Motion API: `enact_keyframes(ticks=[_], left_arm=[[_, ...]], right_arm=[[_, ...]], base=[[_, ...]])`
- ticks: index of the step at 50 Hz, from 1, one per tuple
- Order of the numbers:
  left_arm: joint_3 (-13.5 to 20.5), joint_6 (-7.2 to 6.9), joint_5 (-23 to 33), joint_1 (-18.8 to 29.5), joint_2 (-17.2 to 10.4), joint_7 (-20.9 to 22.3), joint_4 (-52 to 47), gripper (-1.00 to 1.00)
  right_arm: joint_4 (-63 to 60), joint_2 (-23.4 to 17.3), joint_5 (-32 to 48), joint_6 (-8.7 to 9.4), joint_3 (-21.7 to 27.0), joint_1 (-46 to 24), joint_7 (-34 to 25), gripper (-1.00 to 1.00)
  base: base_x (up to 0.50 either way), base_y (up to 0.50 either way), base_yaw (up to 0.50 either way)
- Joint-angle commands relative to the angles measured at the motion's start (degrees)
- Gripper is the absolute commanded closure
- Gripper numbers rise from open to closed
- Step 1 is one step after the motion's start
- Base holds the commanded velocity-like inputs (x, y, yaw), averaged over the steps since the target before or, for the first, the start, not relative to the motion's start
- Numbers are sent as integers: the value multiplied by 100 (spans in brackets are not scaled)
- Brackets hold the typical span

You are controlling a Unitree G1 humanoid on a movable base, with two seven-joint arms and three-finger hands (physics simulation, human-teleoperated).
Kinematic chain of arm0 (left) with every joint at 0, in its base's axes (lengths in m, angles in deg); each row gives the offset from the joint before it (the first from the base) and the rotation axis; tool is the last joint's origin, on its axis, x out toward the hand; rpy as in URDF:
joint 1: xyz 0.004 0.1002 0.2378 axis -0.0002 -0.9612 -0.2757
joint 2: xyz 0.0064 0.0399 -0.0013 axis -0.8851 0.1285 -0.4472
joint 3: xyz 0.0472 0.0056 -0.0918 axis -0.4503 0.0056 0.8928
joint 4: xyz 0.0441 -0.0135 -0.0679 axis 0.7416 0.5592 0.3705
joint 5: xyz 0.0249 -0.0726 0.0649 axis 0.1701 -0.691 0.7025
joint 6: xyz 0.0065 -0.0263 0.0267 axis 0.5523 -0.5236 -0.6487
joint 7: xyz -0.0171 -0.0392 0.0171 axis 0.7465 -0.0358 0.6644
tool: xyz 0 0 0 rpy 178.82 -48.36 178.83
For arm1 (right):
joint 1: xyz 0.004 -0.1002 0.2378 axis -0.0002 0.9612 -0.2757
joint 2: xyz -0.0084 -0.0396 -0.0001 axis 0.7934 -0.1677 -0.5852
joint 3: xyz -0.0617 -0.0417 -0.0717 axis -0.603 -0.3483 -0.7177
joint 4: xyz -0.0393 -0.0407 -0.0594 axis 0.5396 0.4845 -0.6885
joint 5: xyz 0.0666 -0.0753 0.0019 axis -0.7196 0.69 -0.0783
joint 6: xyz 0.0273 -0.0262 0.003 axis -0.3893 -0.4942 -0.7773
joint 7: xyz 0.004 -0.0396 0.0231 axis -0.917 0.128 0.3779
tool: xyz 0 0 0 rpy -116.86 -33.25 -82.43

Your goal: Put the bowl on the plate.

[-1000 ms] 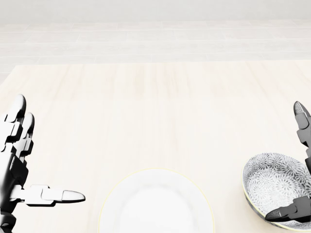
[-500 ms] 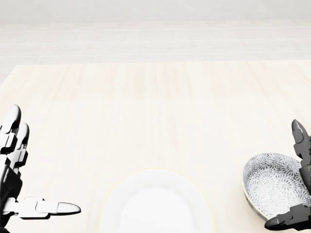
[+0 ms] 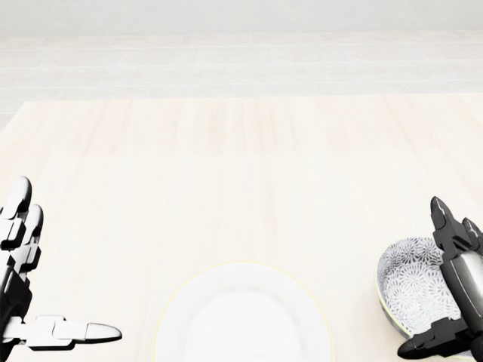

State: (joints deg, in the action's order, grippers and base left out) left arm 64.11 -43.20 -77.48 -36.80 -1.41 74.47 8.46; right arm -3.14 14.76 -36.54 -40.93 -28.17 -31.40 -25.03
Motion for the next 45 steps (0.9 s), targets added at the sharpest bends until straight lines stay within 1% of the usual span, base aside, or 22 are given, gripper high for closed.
enact_keyframes(ticks=[1,12,18,28,45], left_arm=[[63,0,22,-28,-1,41,26,-100],[80,0,98,-36,6,38,145,-100],[92,0,105,8,-9,28,141,-100],[122,0,111,12,-28,57,126,-100],[102,0,141,19,-19,49,169,-100]], right_arm=[[91,83,30,0,-111,128,128,-100],[54,308,113,0,-259,417,236,-100],[15,273,227,0,-278,428,171,-100],[104,146,643,0,-347,338,92,-100],[295,81,942,0,-382,290,92,-100]], base=[[0,0,0],[0,0,0],[0,0,0],[0,0,0],[0,0,0]])
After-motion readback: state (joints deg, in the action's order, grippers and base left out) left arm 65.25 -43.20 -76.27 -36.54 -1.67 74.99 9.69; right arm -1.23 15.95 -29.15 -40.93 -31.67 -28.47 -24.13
